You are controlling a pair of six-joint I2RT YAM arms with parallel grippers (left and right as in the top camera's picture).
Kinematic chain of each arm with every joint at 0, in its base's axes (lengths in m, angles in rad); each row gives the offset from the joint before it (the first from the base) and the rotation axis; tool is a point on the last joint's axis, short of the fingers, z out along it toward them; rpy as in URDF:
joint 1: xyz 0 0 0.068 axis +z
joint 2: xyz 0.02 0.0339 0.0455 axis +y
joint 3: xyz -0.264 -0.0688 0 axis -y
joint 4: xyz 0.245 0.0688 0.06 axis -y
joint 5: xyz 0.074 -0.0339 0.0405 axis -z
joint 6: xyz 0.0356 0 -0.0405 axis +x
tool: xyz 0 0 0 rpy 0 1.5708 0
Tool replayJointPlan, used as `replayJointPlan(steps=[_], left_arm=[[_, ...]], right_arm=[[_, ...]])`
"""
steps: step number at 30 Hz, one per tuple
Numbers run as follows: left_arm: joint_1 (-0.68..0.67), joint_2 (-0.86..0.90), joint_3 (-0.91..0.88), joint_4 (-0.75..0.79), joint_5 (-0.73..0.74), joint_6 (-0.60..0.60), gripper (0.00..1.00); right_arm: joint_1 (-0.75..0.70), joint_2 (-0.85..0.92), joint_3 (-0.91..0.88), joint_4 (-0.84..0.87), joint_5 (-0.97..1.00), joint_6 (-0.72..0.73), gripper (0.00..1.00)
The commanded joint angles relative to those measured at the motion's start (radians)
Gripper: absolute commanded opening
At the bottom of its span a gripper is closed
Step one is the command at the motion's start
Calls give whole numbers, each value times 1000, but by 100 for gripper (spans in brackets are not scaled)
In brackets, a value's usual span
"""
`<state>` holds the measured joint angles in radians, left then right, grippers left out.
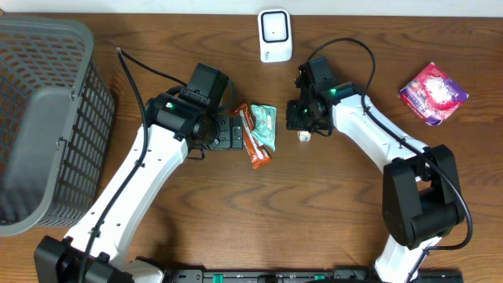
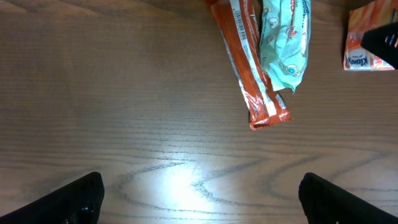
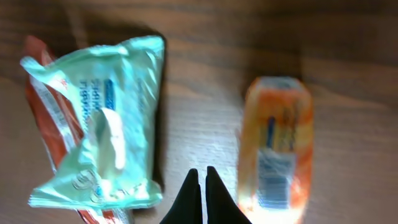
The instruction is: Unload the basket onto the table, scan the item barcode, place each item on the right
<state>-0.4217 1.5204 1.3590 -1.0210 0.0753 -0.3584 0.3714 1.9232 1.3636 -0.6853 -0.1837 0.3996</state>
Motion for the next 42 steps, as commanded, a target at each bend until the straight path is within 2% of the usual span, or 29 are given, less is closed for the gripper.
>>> replayJointPlan(steps=[1, 12, 21, 29, 42], left_arm=[[0, 6, 0, -3, -9, 13, 100], [0, 6, 0, -3, -9, 13, 100], [0, 6, 0, -3, -9, 13, 100], [0, 6, 0, -3, -9, 13, 100], [0, 6, 0, -3, -9, 13, 100]], right_arm=[[-16, -41, 44, -34, 45, -27, 1], [-84, -27, 38, -134, 115, 11, 1], [-82, 36, 35, -124, 99, 11, 1], [-82, 42, 35, -79, -8, 3, 1], [-45, 43, 34, -43, -6, 3, 1]])
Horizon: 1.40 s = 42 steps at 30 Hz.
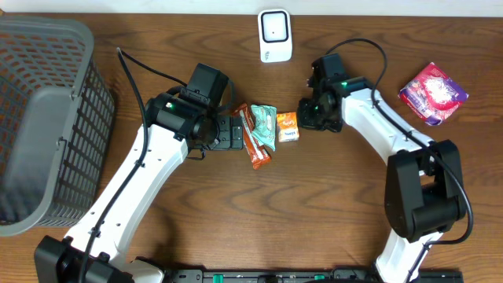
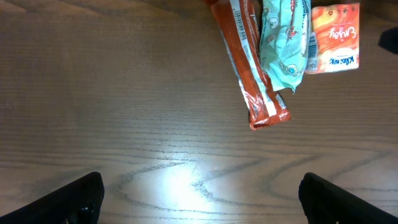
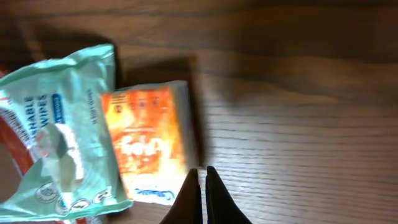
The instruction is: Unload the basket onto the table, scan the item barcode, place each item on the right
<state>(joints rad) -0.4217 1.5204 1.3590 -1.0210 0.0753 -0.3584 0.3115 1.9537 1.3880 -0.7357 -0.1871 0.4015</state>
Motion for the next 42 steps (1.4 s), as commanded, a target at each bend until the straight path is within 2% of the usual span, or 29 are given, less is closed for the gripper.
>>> replayJointPlan(steps=[1, 5, 7, 9, 10, 12, 14, 16, 21, 25, 26, 28, 29, 30, 36, 42], left_arm=[[0, 6, 0, -3, -9, 13, 100], [0, 6, 0, -3, -9, 13, 100], [0, 6, 0, -3, -9, 13, 100], [0, 6, 0, -3, -9, 13, 100], [0, 6, 0, -3, -9, 13, 100], [0, 6, 0, -3, -9, 13, 100], [0, 6, 0, -3, -9, 13, 100], [0, 6, 0, -3, -9, 13, 100], [0, 6, 0, -3, -9, 13, 100], [0, 6, 0, -3, -9, 13, 100], [0, 6, 0, -3, -9, 13, 100], [0, 6, 0, -3, -9, 13, 100], [0, 6, 0, -3, -9, 13, 100], [0, 6, 0, -3, -9, 13, 100], [0, 6, 0, -3, -9, 13, 100], [0, 6, 0, -3, -9, 13, 100]], right_arm=[[15, 12, 10, 8, -3, 2, 3], [-4, 12, 10, 12, -16, 10, 8], [-16, 12, 10, 16, -40, 10, 17], [-18, 12, 10, 23, -48, 9, 34], [-17, 12, 9, 30, -49, 9, 47], [-12, 14, 4, 46, -51, 9, 55], [-6, 24, 4, 57, -51, 9, 56], [-5, 41, 4, 69, -55, 9, 53], [-7, 101, 4, 98, -111, 9, 35], [-8, 146, 4, 131, -165, 1, 34], [-8, 155, 4, 137, -173, 2, 31], [-8, 160, 4, 140, -178, 2, 17], [-8, 160, 4, 138, -177, 1, 4], [-9, 159, 4, 138, -177, 1, 1], [-24, 107, 30, 95, -133, -15, 1], [-19, 13, 106, -45, 132, -26, 1]])
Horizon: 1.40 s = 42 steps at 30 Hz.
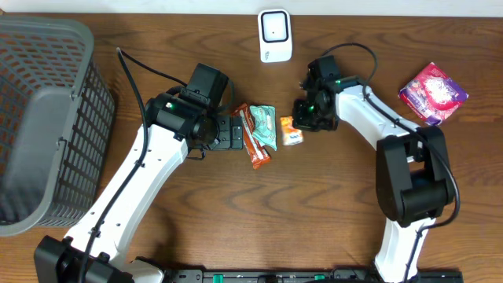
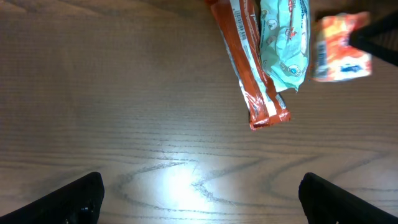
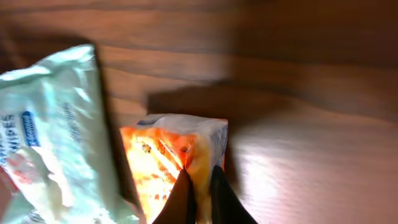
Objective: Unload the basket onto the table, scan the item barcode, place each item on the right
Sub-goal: 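Lift the orange tissue pack up to the white scanner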
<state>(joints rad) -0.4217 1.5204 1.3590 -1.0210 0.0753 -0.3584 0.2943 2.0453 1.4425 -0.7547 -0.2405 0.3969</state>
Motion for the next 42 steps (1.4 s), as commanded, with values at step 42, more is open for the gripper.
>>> replayJointPlan(steps=[42], left_arm=[[0, 6, 0, -3, -9, 13, 100]], right_arm=[[235, -34, 16, -150, 806, 1, 1]])
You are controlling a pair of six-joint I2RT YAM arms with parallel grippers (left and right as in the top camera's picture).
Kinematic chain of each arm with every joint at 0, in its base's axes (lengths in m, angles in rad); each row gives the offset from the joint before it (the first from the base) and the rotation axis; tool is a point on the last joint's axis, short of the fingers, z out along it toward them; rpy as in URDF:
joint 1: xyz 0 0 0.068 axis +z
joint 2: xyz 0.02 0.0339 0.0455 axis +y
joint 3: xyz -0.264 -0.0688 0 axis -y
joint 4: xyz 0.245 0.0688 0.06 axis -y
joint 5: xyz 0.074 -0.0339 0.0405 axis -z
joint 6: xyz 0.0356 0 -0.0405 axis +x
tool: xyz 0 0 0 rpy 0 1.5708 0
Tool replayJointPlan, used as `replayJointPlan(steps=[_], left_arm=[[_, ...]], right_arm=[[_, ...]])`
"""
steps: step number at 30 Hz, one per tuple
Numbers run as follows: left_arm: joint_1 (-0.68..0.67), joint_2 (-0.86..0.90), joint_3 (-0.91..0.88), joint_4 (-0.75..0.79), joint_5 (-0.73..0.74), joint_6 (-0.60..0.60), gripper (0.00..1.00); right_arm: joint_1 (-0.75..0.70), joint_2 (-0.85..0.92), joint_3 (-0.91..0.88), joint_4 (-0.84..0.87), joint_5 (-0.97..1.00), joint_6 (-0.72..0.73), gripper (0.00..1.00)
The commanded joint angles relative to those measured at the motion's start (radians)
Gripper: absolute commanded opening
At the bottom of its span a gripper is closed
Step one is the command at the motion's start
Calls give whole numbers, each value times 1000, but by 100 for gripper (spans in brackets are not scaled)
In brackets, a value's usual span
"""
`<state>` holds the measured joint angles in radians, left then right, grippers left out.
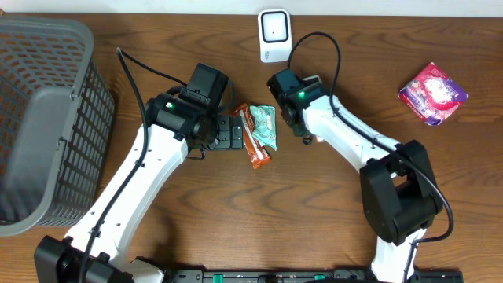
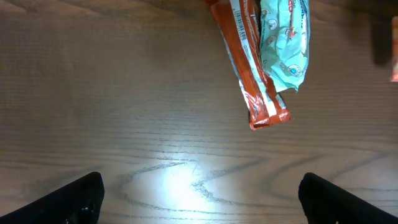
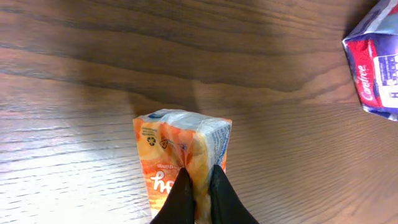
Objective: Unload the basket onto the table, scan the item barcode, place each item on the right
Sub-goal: 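Lift the orange tissue pack up to the white scanner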
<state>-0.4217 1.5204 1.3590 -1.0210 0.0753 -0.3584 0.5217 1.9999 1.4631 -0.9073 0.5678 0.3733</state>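
The small orange pack (image 3: 181, 144) is pinched at its edge, my right gripper (image 3: 199, 190) shut on it just above the wood. Overhead, only a sliver of the orange pack (image 1: 306, 139) shows under the right gripper (image 1: 304, 134). The white barcode scanner (image 1: 275, 35) stands at the table's far edge, behind that arm. My left gripper (image 2: 199, 199) is open over bare wood, its fingers (image 2: 74, 198) wide apart, nothing between them. Overhead the left gripper (image 1: 228, 132) sits just left of the other packets.
An orange-red bar (image 2: 252, 74) and a teal wipes packet (image 2: 283, 37) lie side by side ahead of the left gripper. A pink-red bag (image 1: 433, 92) lies at the far right. A grey basket (image 1: 43, 118) fills the left side.
The right wrist has turned to face the pink-red bag. The orange pack, still held, has gone from beside the wipes to a spot further right. The left arm is unchanged.
First the right gripper was shut and empty between the wipes and the orange pack. Then the pack lay flat against the wipes, the shut tips at its edge. After that the gripper was shut on the pack, and now holds it away from the wipes.
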Motion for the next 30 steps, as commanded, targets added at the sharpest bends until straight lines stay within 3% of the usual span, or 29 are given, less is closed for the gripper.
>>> replayJointPlan(steps=[1, 8, 13, 18, 25, 30], left_arm=[[0, 6, 0, -3, -9, 13, 100], [0, 6, 0, -3, -9, 13, 100], [0, 6, 0, -3, -9, 13, 100], [0, 6, 0, -3, -9, 13, 100], [0, 6, 0, -3, -9, 13, 100], [0, 6, 0, -3, -9, 13, 100]], right_arm=[[10, 13, -5, 3, -2, 32, 1], [9, 12, 34, 80, 34, 2, 1], [10, 12, 134, 203, 115, -191, 1], [8, 13, 148, 461, 175, -365, 1], [6, 15, 176, 701, 116, -419, 1], [-5, 51, 253, 784, 72, -436, 1]])
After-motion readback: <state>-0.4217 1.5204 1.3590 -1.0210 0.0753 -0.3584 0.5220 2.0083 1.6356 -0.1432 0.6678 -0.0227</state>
